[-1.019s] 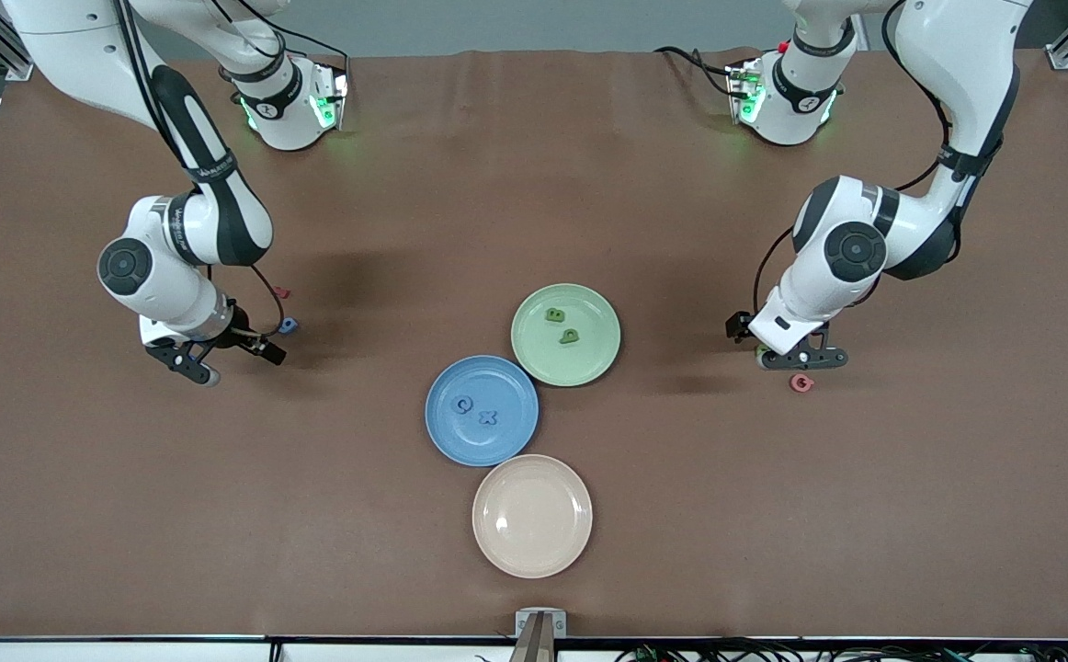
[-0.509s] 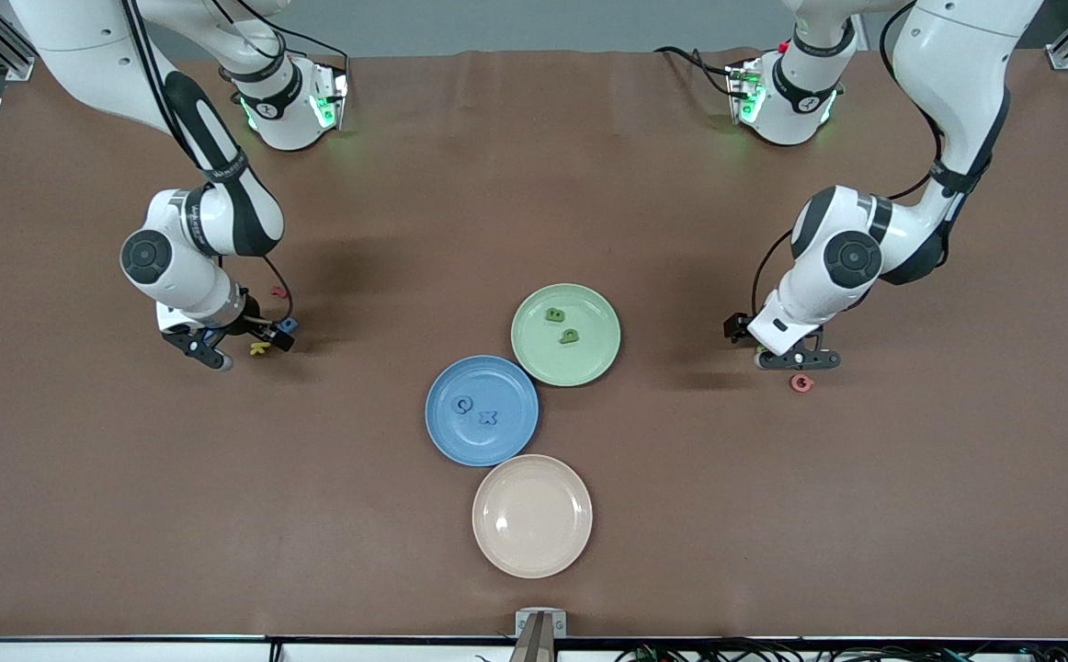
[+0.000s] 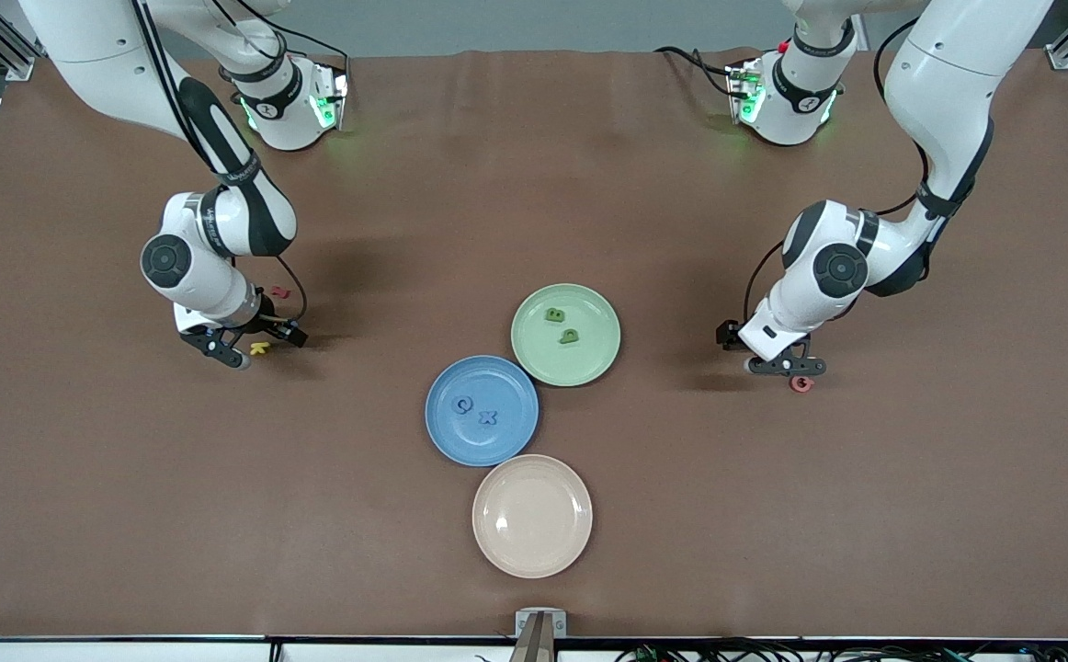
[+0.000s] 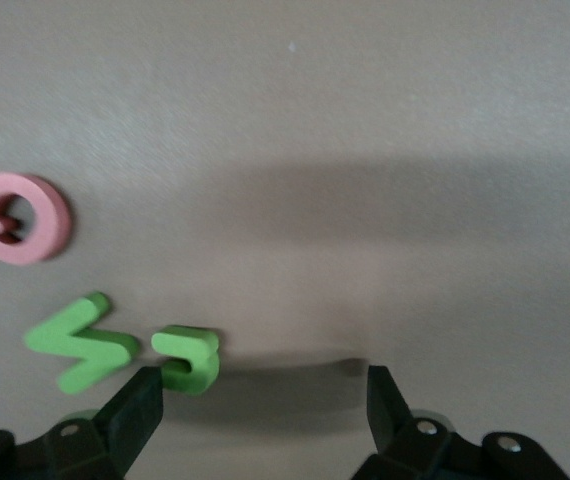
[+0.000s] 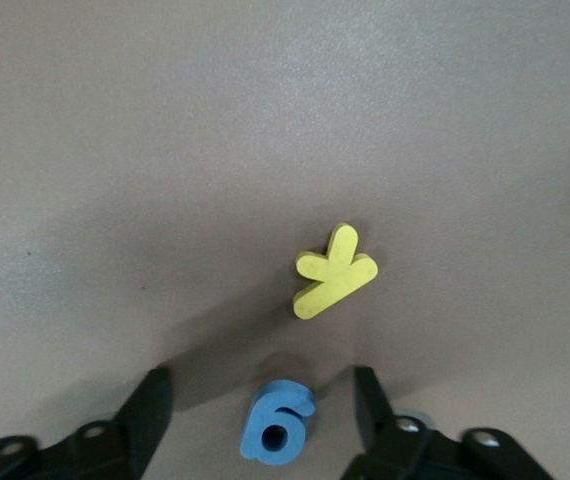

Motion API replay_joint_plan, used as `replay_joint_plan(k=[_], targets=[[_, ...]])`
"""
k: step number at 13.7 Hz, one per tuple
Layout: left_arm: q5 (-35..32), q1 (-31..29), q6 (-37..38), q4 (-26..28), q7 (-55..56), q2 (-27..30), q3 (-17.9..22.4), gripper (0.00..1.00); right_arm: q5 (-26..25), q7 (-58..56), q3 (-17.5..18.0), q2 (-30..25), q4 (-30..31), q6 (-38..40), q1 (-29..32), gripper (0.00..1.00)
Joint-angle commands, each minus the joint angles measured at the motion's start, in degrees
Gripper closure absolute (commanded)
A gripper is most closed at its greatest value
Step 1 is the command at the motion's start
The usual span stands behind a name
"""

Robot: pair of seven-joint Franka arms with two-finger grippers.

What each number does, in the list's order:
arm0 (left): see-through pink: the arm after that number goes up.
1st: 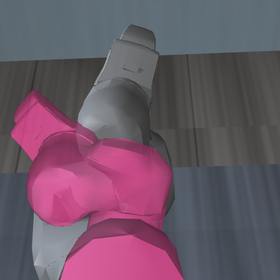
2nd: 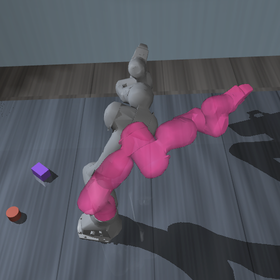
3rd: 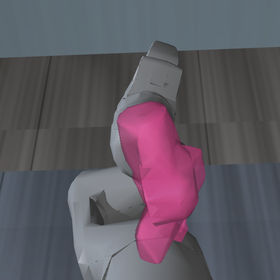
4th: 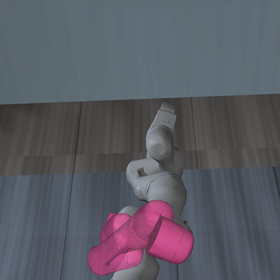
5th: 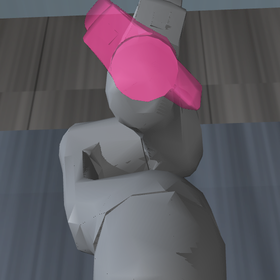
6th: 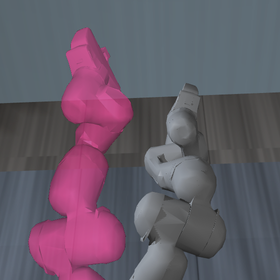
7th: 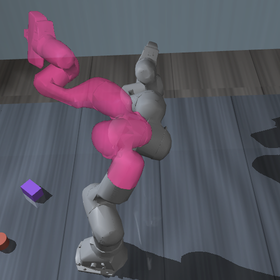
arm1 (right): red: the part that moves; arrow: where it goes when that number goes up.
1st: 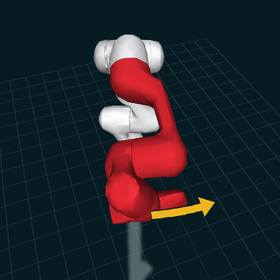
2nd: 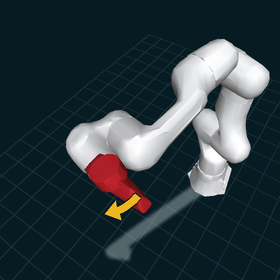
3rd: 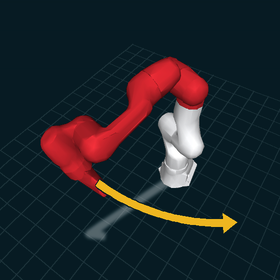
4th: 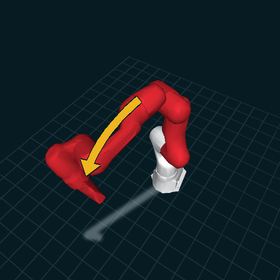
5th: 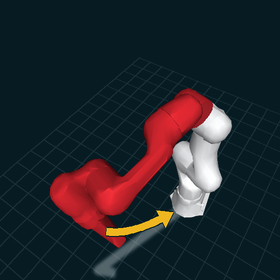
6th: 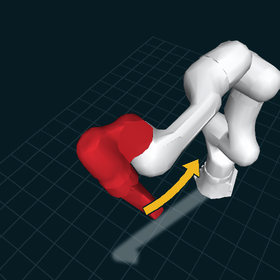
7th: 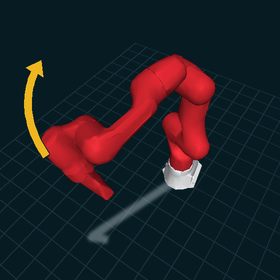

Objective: Sort letters by color into matching plates
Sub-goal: 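Grasp the blue 6 with the right gripper while the left gripper grasps the green letter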

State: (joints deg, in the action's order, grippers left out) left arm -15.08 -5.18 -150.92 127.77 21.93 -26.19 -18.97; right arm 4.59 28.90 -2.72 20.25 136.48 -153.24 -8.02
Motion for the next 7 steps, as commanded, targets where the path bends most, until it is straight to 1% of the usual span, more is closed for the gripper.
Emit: replay_joint_plan(k=[1,2,3,7], targets=[[-2.75,-0.88,-0.6,-1.12,-0.22,-0.97,-0.01,0.09,0.59,0.63,0.08,-0.39,1.07,-0.31,-0.15,0.23],[-2.76,-0.88,-0.6,-1.12,-0.14,-0.97,-0.01,0.09,0.59,0.63,0.08,-0.39,1.24,0.3,-0.15,0.26],[-2.76,-0.88,-0.6,-1.21,-0.14,-0.97,-0.01,0.09,0.59,0.63,0.08,-0.39,1.24,1.27,-0.24,0.27],[-2.76,-0.79,-0.6,-1.3,0.22,-1.58,-0.01,0.09,0.59,0.63,0.08,-0.48,1.24,3.73,-0.24,0.27]])
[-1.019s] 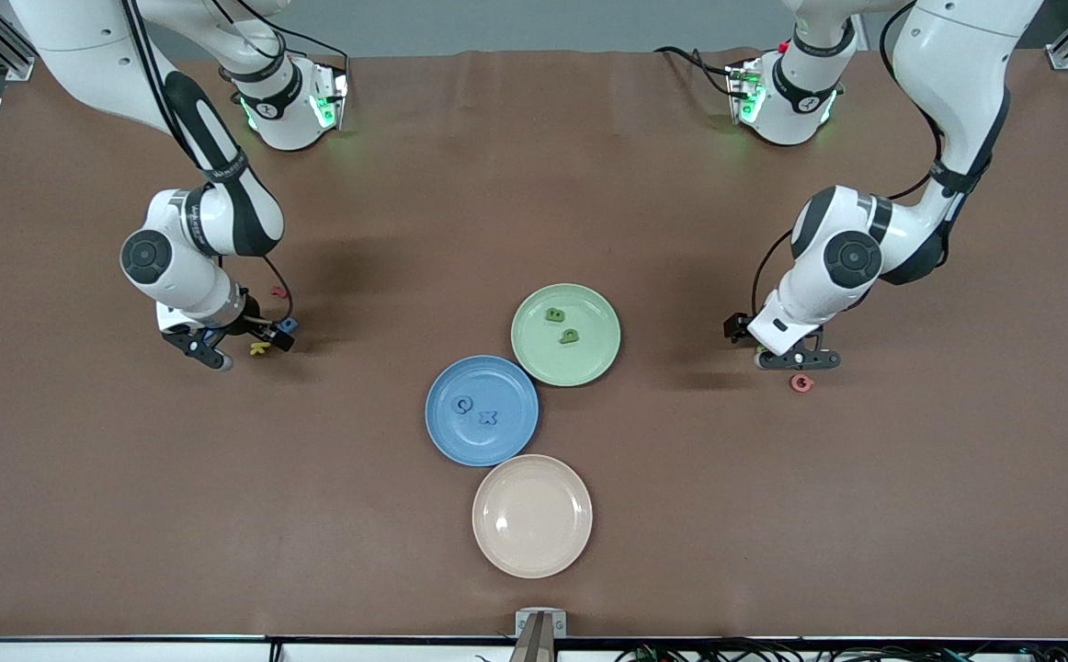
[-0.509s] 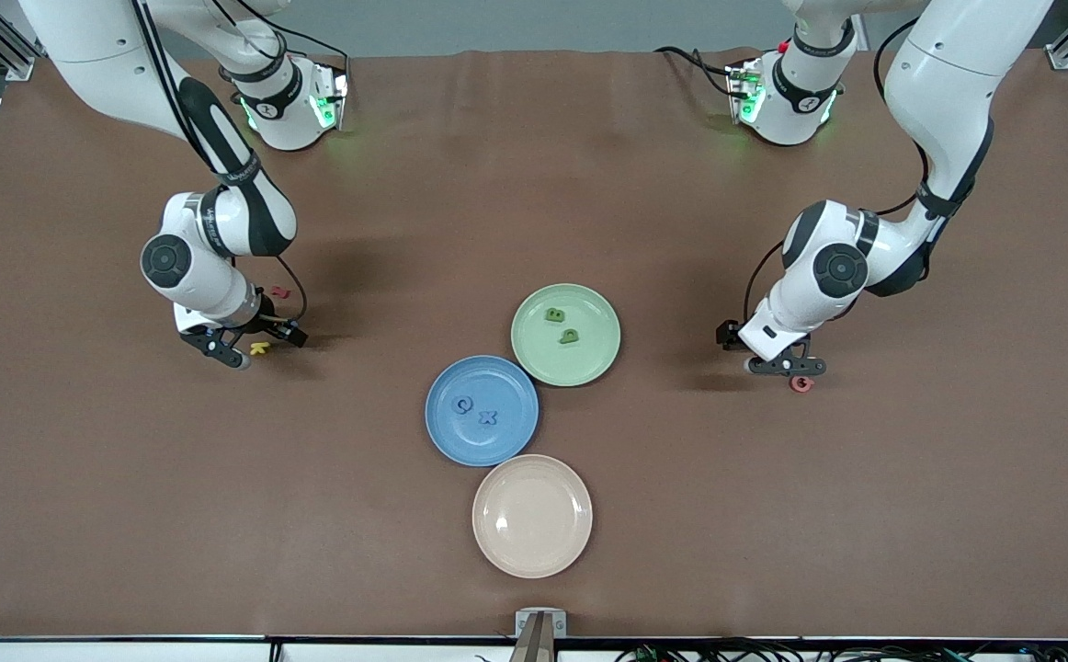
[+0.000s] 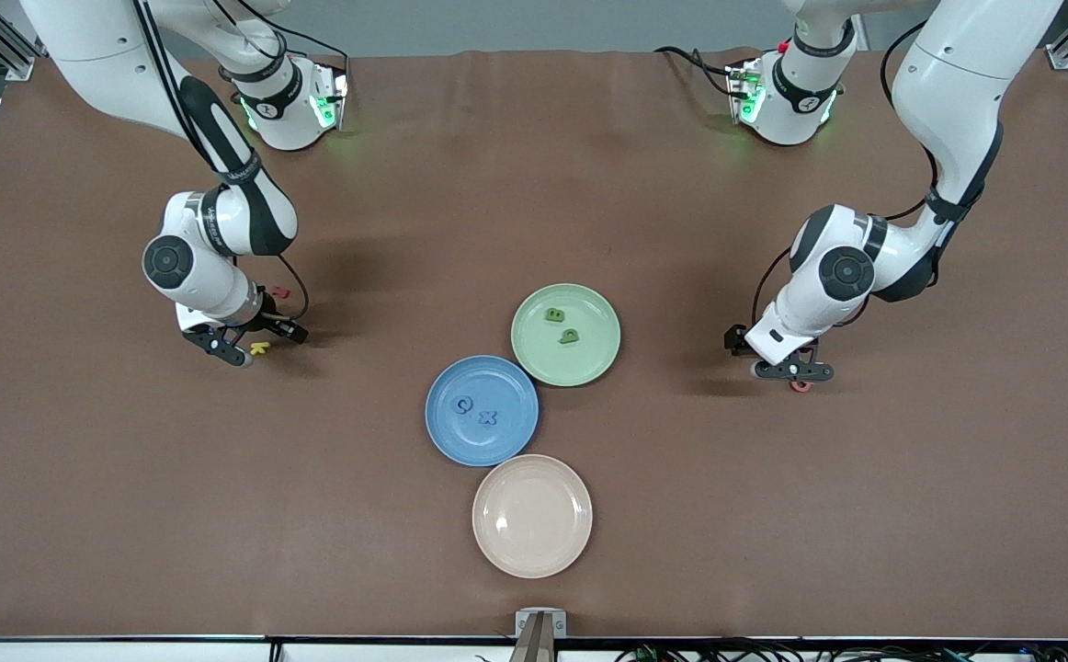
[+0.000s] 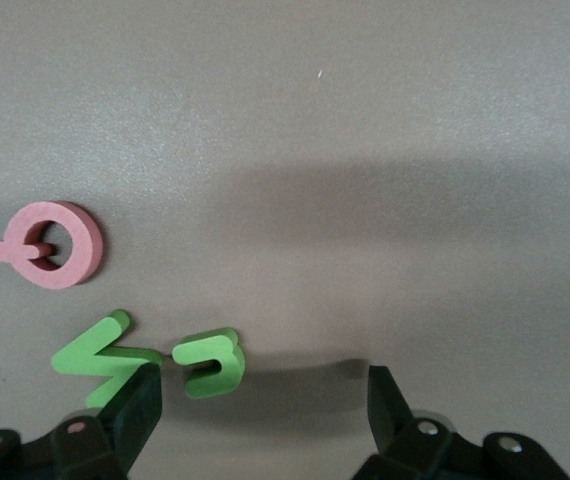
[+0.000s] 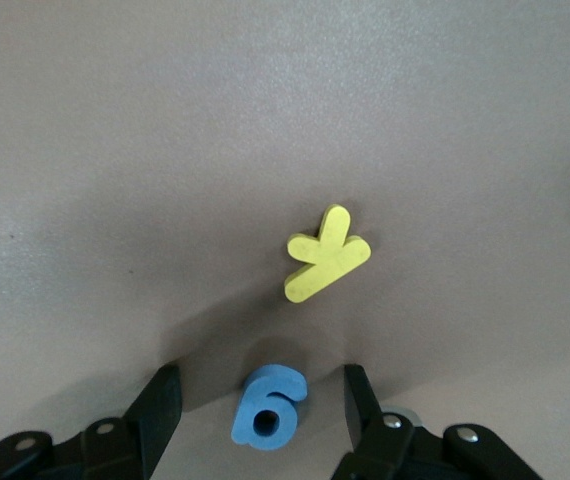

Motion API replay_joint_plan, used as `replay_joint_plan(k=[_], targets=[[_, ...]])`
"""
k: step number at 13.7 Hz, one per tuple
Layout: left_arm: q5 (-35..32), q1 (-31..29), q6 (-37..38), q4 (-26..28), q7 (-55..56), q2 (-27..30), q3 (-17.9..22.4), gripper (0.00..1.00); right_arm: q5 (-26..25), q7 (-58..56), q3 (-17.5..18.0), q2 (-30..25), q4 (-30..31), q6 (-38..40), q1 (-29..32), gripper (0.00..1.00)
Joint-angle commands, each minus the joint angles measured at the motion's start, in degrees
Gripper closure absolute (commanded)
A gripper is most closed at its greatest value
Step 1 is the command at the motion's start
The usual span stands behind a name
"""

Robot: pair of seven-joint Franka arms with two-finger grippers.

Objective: Sort letters by color into matching plates
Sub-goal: 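Grasp the blue 6 with the right gripper while the left gripper grasps the green letter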

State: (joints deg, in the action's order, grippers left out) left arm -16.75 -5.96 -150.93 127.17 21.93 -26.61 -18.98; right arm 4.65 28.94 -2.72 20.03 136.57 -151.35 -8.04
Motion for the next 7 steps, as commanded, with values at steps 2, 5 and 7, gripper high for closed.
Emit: replay_joint_plan(k=[2,5,7], targets=[[-1.01,-0.02,-0.69,-1.22,0.3,-1.95,-0.01,0.17,0.53,0.59,0.17,-0.25,1.16,2.38,-0.31,0.3],[-1.01,-0.02,-0.77,-1.48,0.3,-2.3,-0.01,0.24,0.53,0.5,0.08,-0.25,0.98,2.38,-0.31,0.64],[-1.01,-0.02,-0.86,-2.0,0.57,-2.39,-0.01,0.24,0.53,0.5,0.08,-0.25,0.89,2.46,-0.31,0.92]])
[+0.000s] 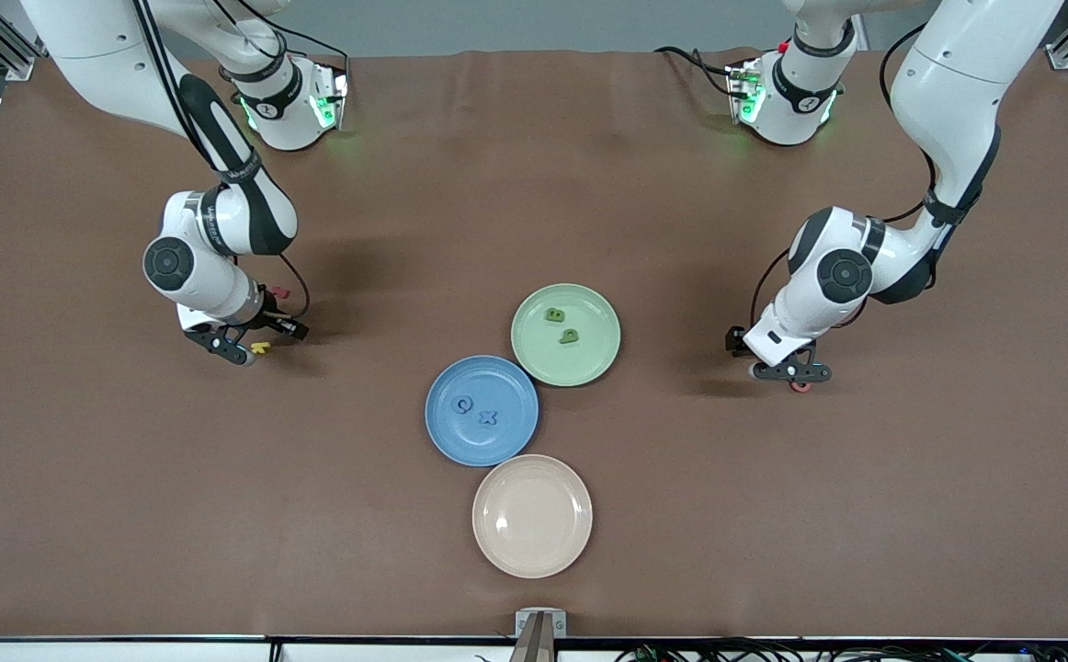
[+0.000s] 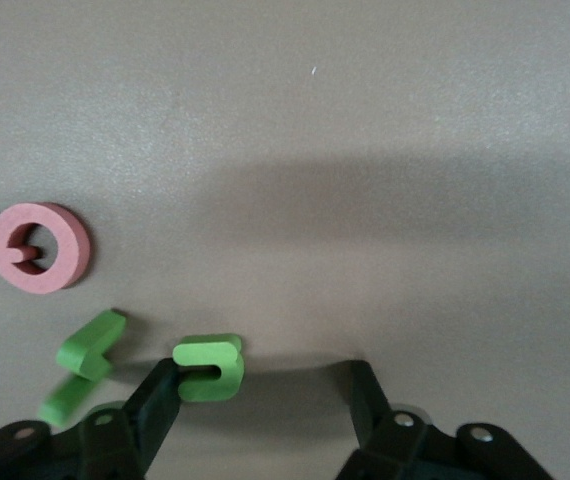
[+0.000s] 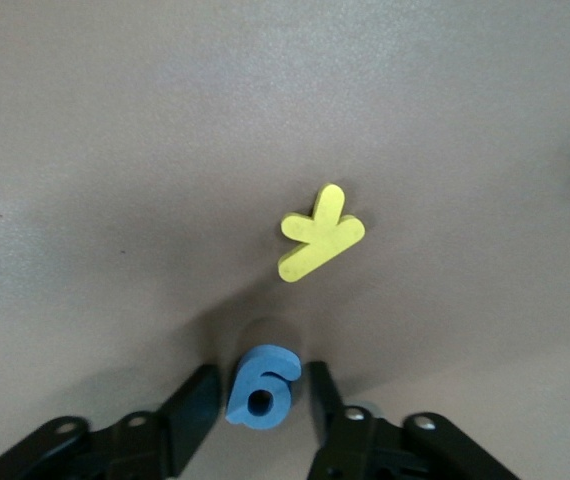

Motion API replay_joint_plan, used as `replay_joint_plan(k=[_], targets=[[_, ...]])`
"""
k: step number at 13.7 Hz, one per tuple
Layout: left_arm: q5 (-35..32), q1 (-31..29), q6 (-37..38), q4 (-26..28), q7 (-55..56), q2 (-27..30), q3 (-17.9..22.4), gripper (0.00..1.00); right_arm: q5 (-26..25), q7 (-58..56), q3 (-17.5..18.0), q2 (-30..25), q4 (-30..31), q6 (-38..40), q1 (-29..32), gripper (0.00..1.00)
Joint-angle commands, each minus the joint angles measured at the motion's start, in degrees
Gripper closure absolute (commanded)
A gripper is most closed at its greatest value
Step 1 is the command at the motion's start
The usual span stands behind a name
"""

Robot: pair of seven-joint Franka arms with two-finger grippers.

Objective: Sort letters by color into matching plates
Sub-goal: 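Carry the blue 6 and green letter to the blue and green plates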

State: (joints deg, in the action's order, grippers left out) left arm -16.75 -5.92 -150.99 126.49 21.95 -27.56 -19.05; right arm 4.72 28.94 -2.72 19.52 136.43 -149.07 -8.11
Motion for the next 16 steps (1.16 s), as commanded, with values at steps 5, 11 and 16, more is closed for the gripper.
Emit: replay_joint_plan(k=[5,11,16], targets=[[-1.0,0.65,-0.8,-2.74,3.19,-1.97,0.07,0.33,0.46,5.05,0.17,-0.19,-4.04,5.86,-4.01,1.0],[-1.09,0.56,-0.8,-3.35,3.19,-2.5,0.07,0.43,0.46,23.68,0.08,5.68,-27.59,22.06,-14.64,1.0],[-1.09,0.56,-0.8,-3.18,3.19,-2.85,0.07,0.5,1.6,37.05,0.08,17.54,-47.71,26.09,-20.54,1.0]])
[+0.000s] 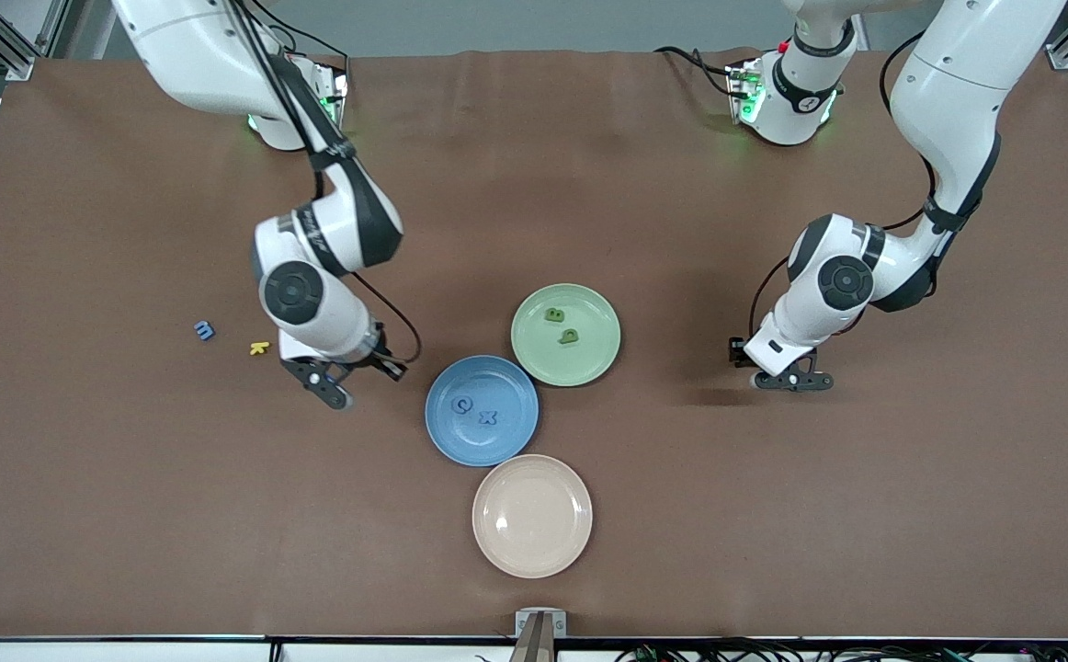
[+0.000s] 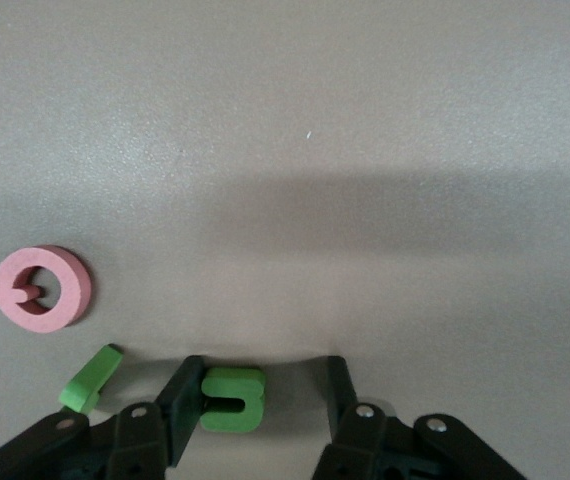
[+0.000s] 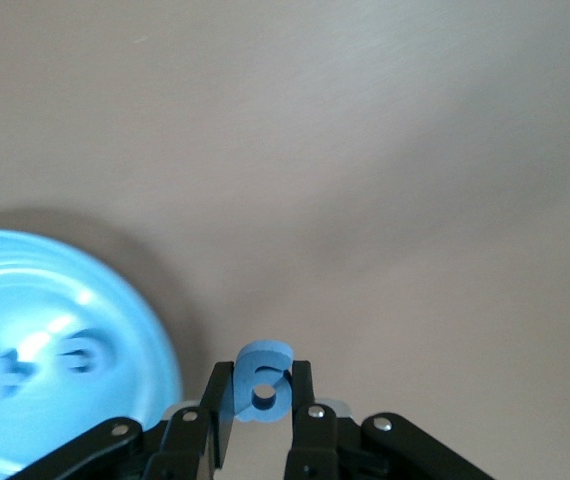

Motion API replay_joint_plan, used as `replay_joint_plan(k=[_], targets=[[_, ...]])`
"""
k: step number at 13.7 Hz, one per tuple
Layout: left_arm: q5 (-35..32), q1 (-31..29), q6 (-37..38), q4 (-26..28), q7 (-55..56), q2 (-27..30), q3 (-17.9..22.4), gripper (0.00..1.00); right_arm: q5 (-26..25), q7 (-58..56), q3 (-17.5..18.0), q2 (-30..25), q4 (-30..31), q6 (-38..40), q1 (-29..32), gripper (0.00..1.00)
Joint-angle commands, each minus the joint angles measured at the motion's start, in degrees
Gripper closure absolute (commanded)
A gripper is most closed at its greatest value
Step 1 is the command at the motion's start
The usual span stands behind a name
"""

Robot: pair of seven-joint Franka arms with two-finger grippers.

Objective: Sort letters by color into matching plates
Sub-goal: 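Carry the blue 6 and green letter to the blue and green plates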

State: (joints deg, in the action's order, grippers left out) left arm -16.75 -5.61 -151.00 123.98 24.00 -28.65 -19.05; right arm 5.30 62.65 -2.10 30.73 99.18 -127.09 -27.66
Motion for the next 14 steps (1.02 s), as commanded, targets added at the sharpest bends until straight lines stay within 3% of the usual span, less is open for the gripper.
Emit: replay_joint_plan(k=[1,5,7,14], targets=[[-1.09,0.25,-0.7,-0.67,1.13,-1.76,0.07,0.54,1.81,4.66,-0.53,7.76,-13.46,5.26,-1.6,1.0],[-1.09,0.25,-0.69,-0.76,1.13,-1.67,0.07,0.75,3.93,5.99,-0.44,9.44,-17.52,5.98,-2.92,1.0],[-1.09,0.25,-0.61,-0.76,1.22,-1.59,0.07,0.81,4.45,7.65,-0.53,10.31,-20.15,6.15,-3.8,1.0],[-1.09,1.39,4.74,-1.63,5.24,2.54,-1.86,0.84,4.28,8.45,-0.53,14.53,-25.96,5.54,-5.73,1.0]])
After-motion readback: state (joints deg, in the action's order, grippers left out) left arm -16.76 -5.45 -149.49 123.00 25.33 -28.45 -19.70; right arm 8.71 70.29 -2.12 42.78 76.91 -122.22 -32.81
